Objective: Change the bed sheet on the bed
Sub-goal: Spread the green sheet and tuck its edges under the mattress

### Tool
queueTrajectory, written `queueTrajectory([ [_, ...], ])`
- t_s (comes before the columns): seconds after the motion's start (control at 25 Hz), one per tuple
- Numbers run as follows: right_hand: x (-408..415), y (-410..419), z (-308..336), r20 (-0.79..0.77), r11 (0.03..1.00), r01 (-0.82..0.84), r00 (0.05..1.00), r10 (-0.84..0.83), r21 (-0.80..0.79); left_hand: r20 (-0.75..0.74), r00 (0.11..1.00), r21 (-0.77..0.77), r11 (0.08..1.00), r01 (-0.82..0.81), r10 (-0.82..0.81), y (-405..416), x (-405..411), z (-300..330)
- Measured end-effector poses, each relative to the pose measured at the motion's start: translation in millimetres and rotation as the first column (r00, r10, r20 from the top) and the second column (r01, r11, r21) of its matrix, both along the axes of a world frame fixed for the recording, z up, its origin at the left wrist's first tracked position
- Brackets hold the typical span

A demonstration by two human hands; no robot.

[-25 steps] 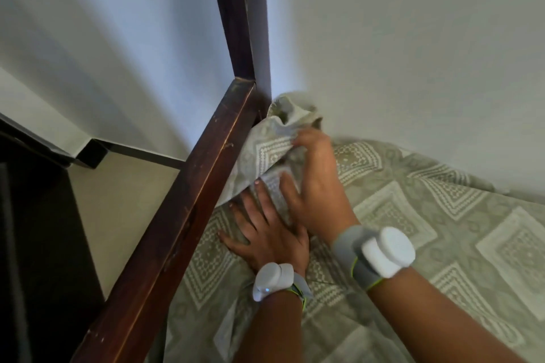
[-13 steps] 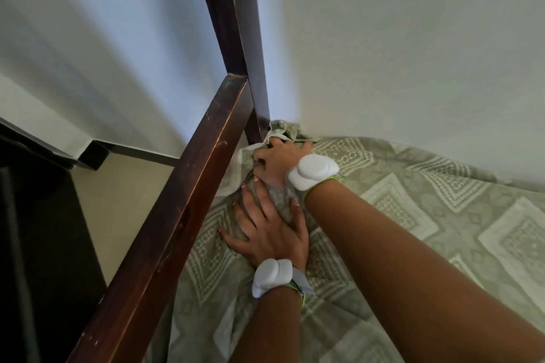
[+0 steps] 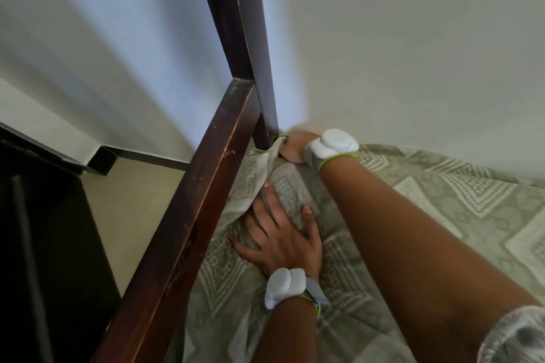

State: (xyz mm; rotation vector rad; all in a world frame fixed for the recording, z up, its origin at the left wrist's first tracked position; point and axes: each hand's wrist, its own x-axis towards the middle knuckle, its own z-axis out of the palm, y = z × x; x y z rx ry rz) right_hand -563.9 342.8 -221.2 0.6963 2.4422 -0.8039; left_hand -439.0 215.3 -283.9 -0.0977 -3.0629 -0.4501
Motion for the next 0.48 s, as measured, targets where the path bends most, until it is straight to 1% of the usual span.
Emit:
queueTrajectory([
  [0.08, 0, 1, 3, 0.018, 1.000, 0.002, 1.000, -0.002, -0.016, 0.053, 0.999, -0.002, 1.000, 0.011, -0.011, 2, -1, 1],
  [0.16, 7, -7, 9, 0.004, 0.996, -0.084, 0.996, 0.084, 0.003, 0.026, 1.000, -0.031, 1.000, -0.001, 0.002, 1, 1, 0],
  [0.24, 29, -11, 4, -0.066, 0.971, -0.181, 0.979, 0.193, 0.153, 0.036, 0.999, -0.025, 1.000, 0.000, 0.001, 1, 2, -1],
  [0.32, 60, -23, 1, -0.182, 0.918, -0.283, 0.923, 0.339, 0.277, 0.024, 1.000, -0.055, 0.998, 0.003, -0.001, -1, -2, -6],
  [0.4, 77, -39, -1, -0.215, 0.841, -0.408, 0.840, 0.498, 0.356, 0.078, 0.996, -0.049, 0.998, 0.039, -0.035, 0, -1, -1],
  [0.44, 74, -44, -2, -0.222, 0.806, -0.431, 0.809, 0.544, 0.405, 0.140, 0.989, -0.037, 0.998, 0.050, -0.044, 0, 4, 3],
  [0.48, 64, -47, -4, -0.217, 0.779, -0.430, 0.795, 0.567, 0.457, 0.156, 0.987, -0.041, 0.998, 0.047, -0.040, 2, 8, 9],
])
